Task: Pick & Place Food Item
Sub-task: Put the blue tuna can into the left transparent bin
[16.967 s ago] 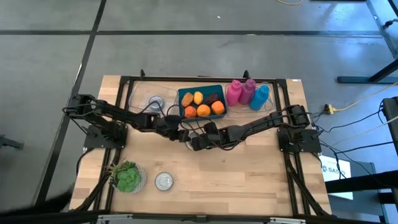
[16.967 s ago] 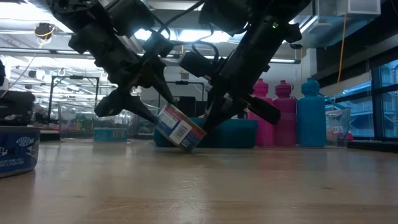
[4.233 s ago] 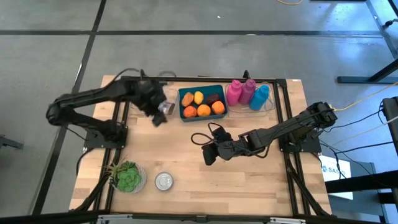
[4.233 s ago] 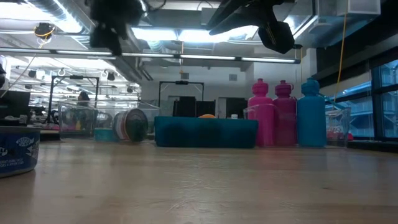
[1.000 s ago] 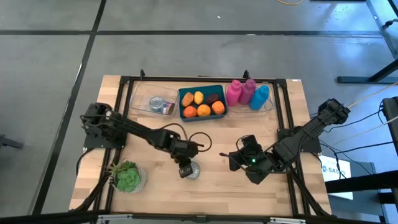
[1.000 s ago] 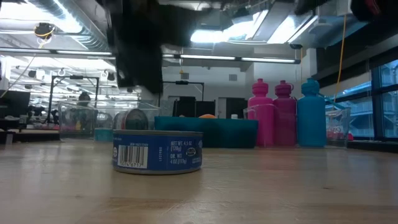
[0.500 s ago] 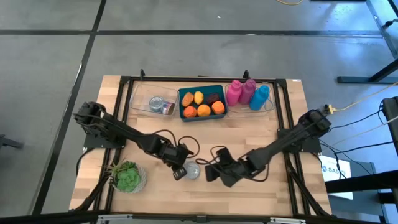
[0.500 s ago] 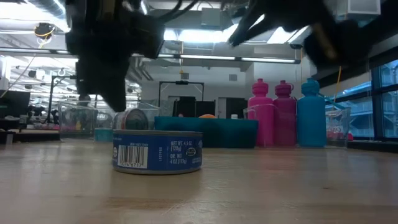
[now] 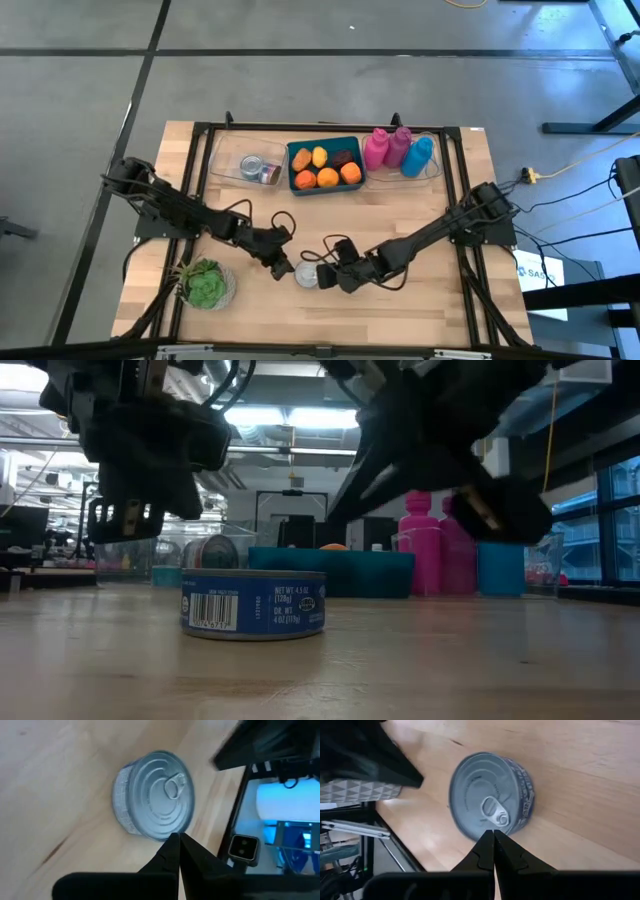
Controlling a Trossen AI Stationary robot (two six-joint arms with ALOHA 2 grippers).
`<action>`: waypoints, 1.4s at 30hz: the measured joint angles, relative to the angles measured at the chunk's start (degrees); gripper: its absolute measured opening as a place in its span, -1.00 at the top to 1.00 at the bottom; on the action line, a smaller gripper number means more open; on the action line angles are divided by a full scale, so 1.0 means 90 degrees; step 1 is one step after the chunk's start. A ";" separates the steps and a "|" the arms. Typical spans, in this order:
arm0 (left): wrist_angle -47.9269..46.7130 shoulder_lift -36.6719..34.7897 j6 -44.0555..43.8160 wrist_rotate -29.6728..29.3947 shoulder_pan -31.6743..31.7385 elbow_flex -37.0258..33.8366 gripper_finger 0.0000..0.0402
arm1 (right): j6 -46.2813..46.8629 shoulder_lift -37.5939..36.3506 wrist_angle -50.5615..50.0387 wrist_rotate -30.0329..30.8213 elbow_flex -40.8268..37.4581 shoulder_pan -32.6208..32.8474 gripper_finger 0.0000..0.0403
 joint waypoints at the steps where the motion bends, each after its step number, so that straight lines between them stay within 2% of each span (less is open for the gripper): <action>1: 0.0044 0.0010 -0.0013 -0.0002 -0.0013 0.0009 0.99 | -0.0009 0.0051 0.0036 -0.0010 0.0000 -0.0023 0.99; 12: 0.0017 0.0008 -0.0529 -0.0019 -0.0014 0.0004 0.96 | -0.0289 0.0132 0.0015 -0.0109 0.0000 -0.0276 0.99; 20: -0.0011 0.0008 -0.1038 -0.0270 0.0005 0.0004 0.59 | -0.0299 0.0327 -0.0014 -0.0393 -0.0007 -0.0393 0.99; 28: -0.0164 0.0008 -0.1470 -0.0291 0.0121 0.0004 0.23 | -0.0294 0.0349 -0.0041 -0.0367 0.0000 -0.0393 0.99; 34: -0.0162 0.0008 -0.1595 -0.0284 0.0170 0.0004 0.10 | -0.0295 0.0348 -0.0087 -0.0355 0.0000 -0.0399 0.99; 42: -0.0184 0.0008 -0.1648 -0.0279 0.0168 0.0004 0.06 | -0.0336 0.0310 0.0211 -0.0322 0.0008 -0.0398 0.99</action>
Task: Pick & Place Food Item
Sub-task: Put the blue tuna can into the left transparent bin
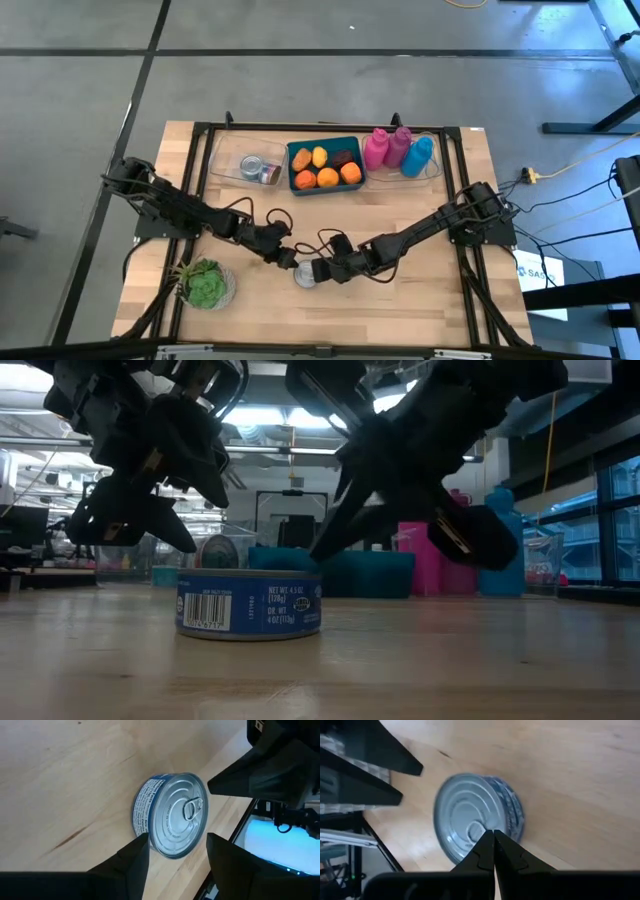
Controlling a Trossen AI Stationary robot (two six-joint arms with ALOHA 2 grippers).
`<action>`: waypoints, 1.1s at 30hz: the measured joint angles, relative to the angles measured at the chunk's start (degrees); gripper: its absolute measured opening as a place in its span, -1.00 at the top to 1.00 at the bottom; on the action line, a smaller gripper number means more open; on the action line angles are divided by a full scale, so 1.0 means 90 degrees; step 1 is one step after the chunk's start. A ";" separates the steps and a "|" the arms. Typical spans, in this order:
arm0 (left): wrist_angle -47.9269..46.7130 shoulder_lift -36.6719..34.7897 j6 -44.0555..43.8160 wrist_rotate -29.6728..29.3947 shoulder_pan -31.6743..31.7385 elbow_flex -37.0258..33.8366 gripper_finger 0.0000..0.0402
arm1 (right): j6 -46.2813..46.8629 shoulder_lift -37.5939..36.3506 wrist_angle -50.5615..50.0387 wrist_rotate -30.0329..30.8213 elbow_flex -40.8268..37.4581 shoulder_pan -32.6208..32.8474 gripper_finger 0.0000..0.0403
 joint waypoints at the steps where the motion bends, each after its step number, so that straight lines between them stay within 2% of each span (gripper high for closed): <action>1: 0.0000 0.0000 -0.0025 0.0002 0.0000 0.0000 0.06 | -0.0021 0.0015 -0.0016 -0.0060 -0.0001 -0.0011 0.99; 12: 0.0002 0.0000 -0.0221 0.0071 0.0000 0.0000 0.06 | -0.0142 0.0040 -0.0218 -0.0355 -0.0001 -0.0168 1.00; 33: 0.0012 0.0000 -0.0455 0.0230 -0.0015 0.0000 0.04 | -0.0142 0.0163 -0.0148 -0.0497 0.0016 -0.0168 1.00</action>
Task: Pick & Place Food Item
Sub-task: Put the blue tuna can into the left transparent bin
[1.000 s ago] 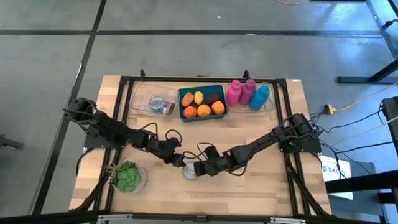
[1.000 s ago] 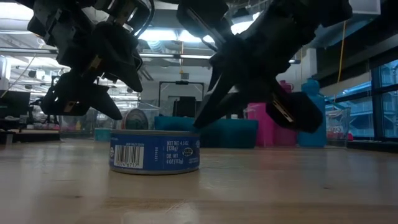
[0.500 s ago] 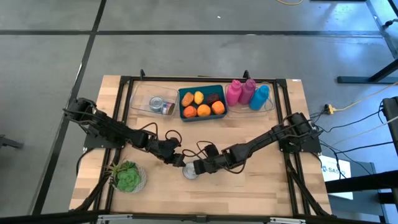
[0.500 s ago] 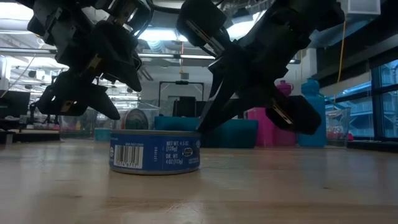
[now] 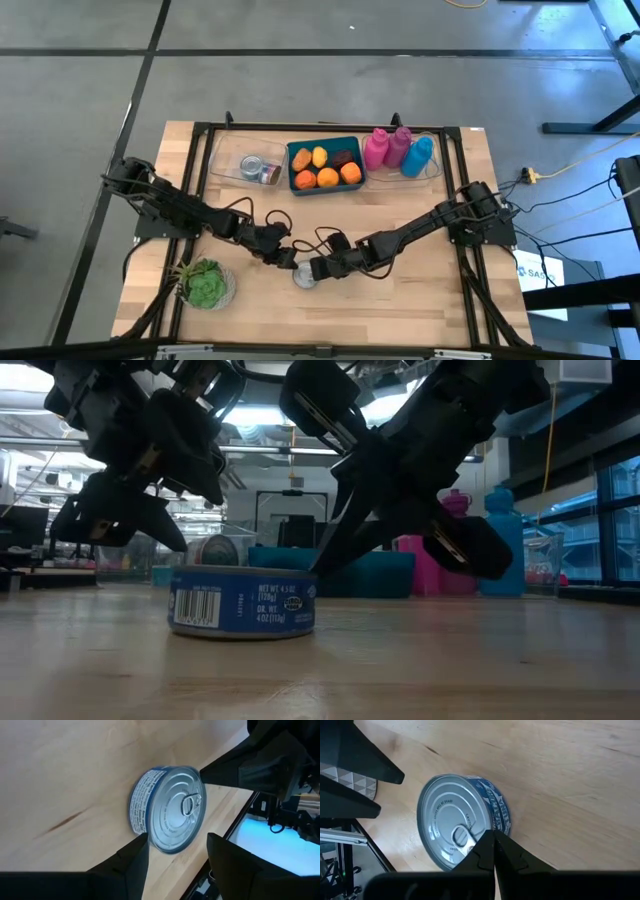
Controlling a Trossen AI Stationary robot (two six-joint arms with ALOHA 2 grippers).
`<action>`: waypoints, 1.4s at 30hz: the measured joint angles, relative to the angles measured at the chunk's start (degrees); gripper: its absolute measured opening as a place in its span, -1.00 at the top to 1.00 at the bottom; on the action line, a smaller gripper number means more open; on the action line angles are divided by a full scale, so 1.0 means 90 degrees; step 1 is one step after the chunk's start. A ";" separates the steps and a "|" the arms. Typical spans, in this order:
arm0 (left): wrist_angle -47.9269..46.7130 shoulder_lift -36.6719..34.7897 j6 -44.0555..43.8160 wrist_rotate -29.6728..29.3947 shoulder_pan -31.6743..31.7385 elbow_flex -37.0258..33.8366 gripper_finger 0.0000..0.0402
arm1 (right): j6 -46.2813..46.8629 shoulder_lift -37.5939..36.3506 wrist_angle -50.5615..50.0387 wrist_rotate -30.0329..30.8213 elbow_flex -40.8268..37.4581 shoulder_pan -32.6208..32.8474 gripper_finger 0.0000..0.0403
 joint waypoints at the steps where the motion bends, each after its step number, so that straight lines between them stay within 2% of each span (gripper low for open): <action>1: 0.0000 0.0000 -0.0042 0.0024 0.0000 0.0000 0.04 | 0.0000 0.0000 -0.0006 0.0000 0.0000 0.0000 1.00; 22: 0.0043 0.0017 -0.0328 0.0114 -0.0005 0.0000 0.04 | -0.0027 0.0007 -0.0089 0.0046 -0.0012 0.0000 1.00; 29: 0.0108 0.0411 -0.0457 0.0223 -0.0058 0.0105 0.03 | -0.0066 0.0010 -0.0094 0.0092 -0.0017 0.0000 1.00; 42: 0.0119 0.0622 -0.0438 0.0216 -0.0051 0.0287 -0.29 | -0.0151 0.0032 -0.0126 0.0092 -0.0029 -0.0003 1.00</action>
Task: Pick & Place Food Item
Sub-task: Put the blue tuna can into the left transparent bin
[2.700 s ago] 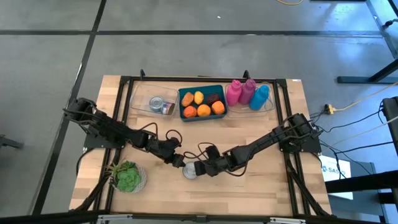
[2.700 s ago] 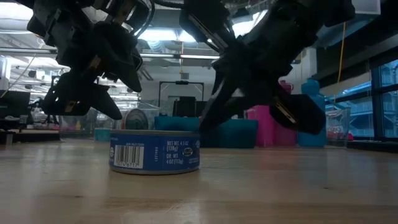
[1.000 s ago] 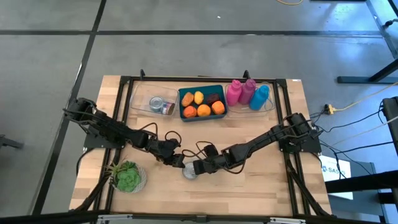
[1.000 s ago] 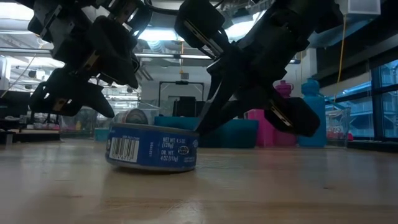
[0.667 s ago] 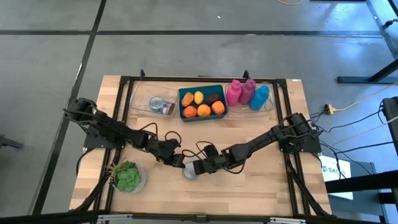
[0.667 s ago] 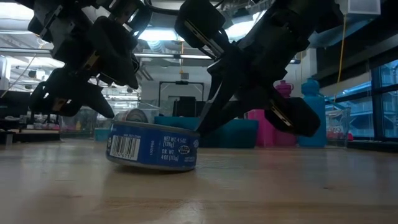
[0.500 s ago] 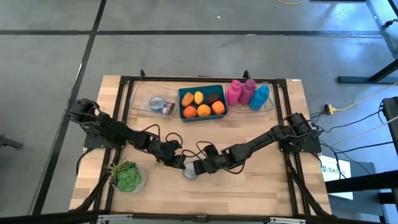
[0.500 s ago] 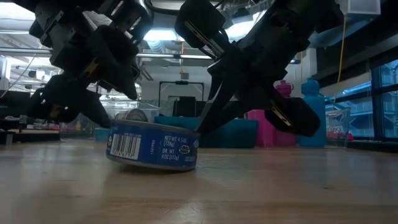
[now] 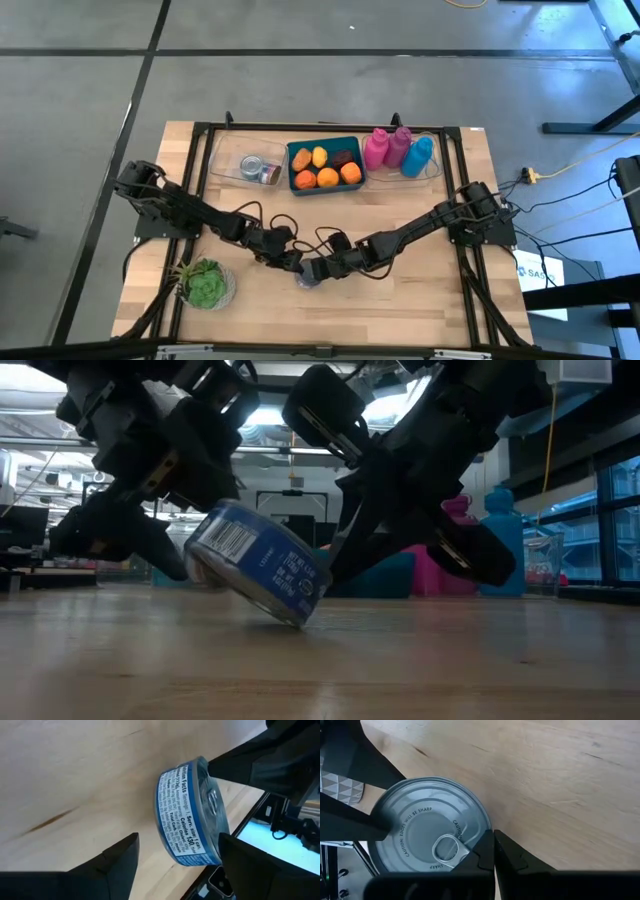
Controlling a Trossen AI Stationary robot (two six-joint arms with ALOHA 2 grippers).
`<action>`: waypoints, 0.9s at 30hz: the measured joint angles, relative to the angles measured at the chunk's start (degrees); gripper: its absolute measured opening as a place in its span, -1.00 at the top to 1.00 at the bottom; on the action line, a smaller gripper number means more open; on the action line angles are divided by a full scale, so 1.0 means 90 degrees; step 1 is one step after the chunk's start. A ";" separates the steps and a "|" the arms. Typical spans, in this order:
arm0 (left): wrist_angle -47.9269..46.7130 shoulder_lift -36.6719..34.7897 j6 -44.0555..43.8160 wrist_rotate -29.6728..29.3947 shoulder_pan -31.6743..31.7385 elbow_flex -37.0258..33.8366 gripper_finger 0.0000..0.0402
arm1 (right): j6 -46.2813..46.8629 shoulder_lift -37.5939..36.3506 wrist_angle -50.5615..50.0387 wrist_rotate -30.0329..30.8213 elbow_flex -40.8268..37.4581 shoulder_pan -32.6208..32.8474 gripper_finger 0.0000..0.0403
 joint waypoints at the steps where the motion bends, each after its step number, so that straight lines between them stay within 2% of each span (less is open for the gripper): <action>1: -0.0005 0.0000 -0.0021 -0.0039 0.0000 0.0000 -0.30 | 0.0000 0.0000 0.0005 -0.0002 0.0000 0.0001 1.00; 11: 0.0274 0.0002 -0.0145 -0.0632 0.0015 -0.0012 -0.26 | -0.0017 0.0010 0.0017 0.0010 -0.0007 0.0003 1.00; 16: 0.0457 0.0130 -0.0254 -0.0625 0.0015 -0.0012 -0.17 | -0.0031 0.0010 0.0104 0.0076 -0.0007 0.0003 1.00; 22: 0.1521 0.0676 -0.0694 -0.0534 -0.0034 -0.0022 0.07 | -0.0041 0.0010 0.0096 0.0076 -0.0007 0.0008 1.00; 27: 0.1893 0.0866 -0.0728 -0.0345 -0.0032 -0.0019 0.39 | -0.0066 -0.0010 0.0127 0.0049 -0.0007 0.0021 1.00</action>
